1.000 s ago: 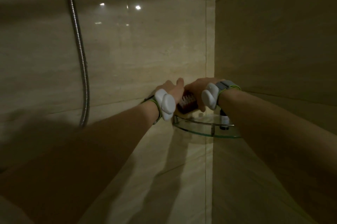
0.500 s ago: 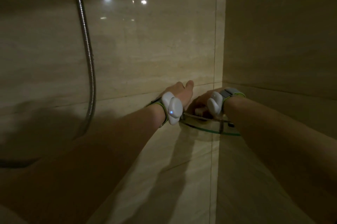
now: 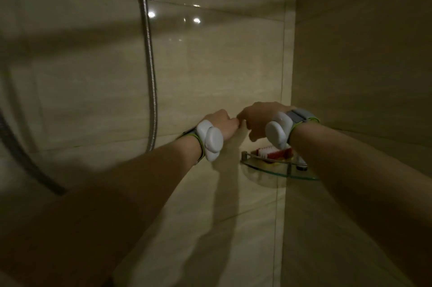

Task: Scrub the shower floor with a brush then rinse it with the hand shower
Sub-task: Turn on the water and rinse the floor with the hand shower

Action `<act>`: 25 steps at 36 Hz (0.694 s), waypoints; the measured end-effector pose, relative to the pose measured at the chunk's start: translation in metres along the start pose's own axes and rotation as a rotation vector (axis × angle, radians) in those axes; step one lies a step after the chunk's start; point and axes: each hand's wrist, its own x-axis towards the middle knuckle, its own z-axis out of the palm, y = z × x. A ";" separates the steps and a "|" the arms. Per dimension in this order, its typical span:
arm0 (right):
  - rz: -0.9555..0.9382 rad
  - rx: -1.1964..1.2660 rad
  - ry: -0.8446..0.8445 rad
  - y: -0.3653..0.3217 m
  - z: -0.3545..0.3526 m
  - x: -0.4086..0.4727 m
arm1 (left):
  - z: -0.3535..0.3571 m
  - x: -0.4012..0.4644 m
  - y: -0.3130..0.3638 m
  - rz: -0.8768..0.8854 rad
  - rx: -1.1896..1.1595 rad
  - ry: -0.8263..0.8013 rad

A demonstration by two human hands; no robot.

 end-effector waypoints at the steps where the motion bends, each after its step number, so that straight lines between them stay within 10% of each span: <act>1: 0.000 -0.005 0.006 -0.007 -0.007 -0.001 | -0.003 -0.002 0.002 0.004 0.004 0.002; 25: 0.066 0.381 0.529 -0.163 -0.195 -0.068 | -0.251 -0.144 -0.043 0.017 0.022 0.362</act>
